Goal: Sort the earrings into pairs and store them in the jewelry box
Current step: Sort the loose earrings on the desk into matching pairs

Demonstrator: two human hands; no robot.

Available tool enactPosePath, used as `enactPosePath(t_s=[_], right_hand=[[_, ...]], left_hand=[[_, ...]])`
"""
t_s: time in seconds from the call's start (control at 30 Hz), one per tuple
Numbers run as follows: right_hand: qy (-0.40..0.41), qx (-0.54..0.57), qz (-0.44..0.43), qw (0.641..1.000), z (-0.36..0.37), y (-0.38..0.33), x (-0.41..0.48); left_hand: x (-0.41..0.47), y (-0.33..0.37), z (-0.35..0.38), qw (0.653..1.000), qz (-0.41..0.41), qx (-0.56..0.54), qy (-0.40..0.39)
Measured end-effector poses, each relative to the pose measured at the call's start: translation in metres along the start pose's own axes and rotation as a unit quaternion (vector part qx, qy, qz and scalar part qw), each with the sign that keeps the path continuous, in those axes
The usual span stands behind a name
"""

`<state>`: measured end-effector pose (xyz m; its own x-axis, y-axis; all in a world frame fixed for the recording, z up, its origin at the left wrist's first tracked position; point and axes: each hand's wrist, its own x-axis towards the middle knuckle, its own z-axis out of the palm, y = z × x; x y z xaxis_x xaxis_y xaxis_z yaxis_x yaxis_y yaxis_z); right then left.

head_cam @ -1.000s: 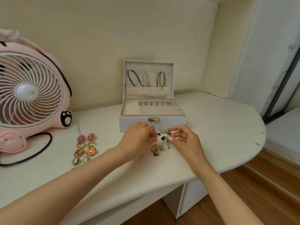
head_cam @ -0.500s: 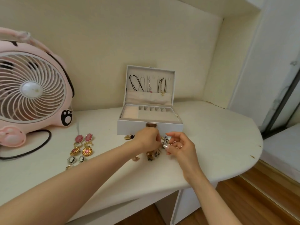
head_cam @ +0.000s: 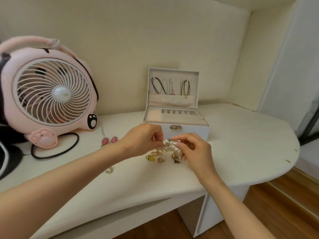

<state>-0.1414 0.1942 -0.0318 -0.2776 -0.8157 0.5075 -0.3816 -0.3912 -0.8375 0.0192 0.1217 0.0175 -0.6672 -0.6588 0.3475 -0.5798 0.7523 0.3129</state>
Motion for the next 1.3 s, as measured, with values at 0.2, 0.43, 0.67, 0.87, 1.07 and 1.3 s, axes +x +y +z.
enactPosePath(t_s=[0.2,0.43,0.67,0.87,1.07,1.3], right_hand=[[-0.117,0.011,0.052,0.992,0.032,-0.017,-0.008],[-0.231,-0.051,0.045,0.971,0.075,-0.028,-0.022],[-0.265,-0.097,0.023,0.959,0.106,-0.033,-0.026],[-0.276,-0.117,0.022,0.954,0.116,-0.037,-0.026],[-0.287,-0.123,0.021,0.95,0.116,-0.037,-0.026],[-0.272,-0.106,0.007,0.956,0.11,-0.036,-0.025]], left_hand=[[-0.049,-0.023,-0.029,0.993,-0.029,0.088,-0.068],[-0.092,-0.049,-0.055,0.974,-0.105,0.1,-0.176],[-0.106,-0.066,-0.055,0.962,-0.135,0.124,-0.202],[-0.106,-0.071,-0.054,0.962,-0.137,0.132,-0.196],[-0.104,-0.072,-0.053,0.958,-0.135,0.147,-0.206],[-0.1,-0.067,-0.059,0.957,-0.135,0.144,-0.21]])
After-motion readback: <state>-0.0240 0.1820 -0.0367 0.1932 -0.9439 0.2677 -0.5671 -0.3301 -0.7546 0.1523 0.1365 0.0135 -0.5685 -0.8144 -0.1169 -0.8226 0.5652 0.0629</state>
